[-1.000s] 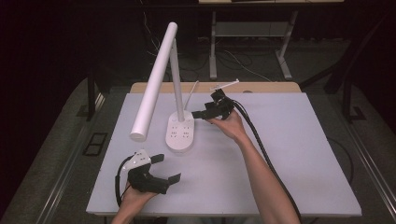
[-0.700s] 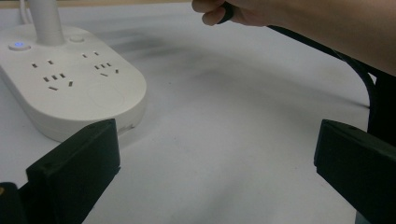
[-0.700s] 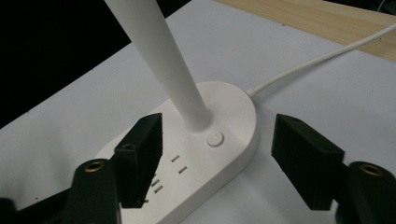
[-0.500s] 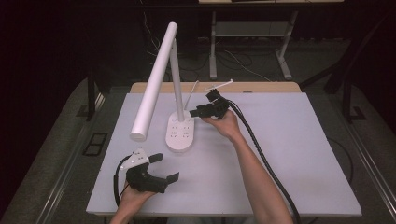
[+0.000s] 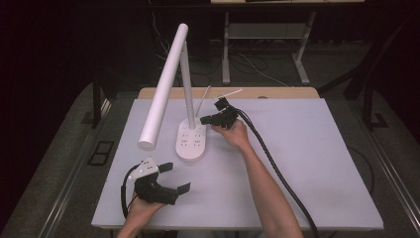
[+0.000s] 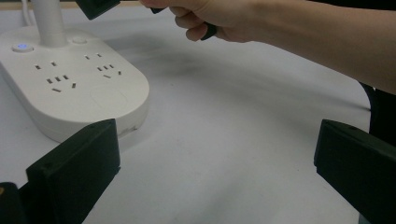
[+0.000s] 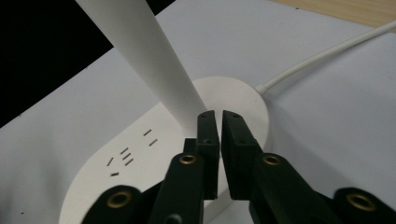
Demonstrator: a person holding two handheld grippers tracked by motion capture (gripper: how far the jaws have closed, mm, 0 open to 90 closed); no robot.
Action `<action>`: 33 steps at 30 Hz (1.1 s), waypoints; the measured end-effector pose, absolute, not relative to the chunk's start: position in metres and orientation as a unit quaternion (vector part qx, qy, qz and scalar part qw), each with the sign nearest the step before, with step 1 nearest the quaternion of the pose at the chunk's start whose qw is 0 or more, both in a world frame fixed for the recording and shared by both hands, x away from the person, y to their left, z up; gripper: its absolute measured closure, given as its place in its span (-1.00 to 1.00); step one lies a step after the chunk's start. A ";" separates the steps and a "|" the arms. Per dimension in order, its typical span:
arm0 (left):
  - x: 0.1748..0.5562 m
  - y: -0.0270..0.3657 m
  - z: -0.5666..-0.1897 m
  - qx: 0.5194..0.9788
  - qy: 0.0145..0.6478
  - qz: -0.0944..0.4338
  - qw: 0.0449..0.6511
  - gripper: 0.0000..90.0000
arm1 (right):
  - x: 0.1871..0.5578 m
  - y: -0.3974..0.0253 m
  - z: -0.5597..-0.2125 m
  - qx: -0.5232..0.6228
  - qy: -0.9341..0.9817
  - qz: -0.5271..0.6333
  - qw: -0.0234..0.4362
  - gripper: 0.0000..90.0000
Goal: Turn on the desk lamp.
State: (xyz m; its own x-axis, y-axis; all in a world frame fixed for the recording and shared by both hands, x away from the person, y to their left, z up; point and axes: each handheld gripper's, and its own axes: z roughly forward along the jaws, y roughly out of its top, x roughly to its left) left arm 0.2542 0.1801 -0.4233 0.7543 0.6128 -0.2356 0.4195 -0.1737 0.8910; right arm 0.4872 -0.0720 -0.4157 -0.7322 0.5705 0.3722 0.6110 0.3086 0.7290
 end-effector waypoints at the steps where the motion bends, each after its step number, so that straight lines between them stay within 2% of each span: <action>1: 0.254 0.180 -0.423 0.761 0.339 0.089 0.546 -1.00 | 0.487 -0.071 -0.417 -0.367 -0.808 -0.460 0.022 0.94; 20: 0.254 0.180 -0.423 0.762 0.338 0.089 0.545 -1.00 | 0.491 -0.061 -0.433 -0.383 -0.802 -0.458 0.032 0.99; 32: 0.254 0.180 -0.423 0.761 0.339 0.089 0.546 -1.00 | 0.489 -0.059 -0.439 -0.371 -0.802 -0.467 0.028 1.00; 33: 0.254 0.180 -0.423 0.761 0.339 0.089 0.546 -1.00 | 0.487 -0.057 -0.438 -0.371 -0.803 -0.466 0.018 1.00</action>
State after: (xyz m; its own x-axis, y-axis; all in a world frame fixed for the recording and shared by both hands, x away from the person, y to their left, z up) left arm 0.2543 0.1804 -0.4232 0.7538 0.6140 -0.2341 0.4187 -0.1742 0.8913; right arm 0.4875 -0.0567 -0.4384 -0.7243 0.5791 0.3743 0.6125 0.2911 0.7349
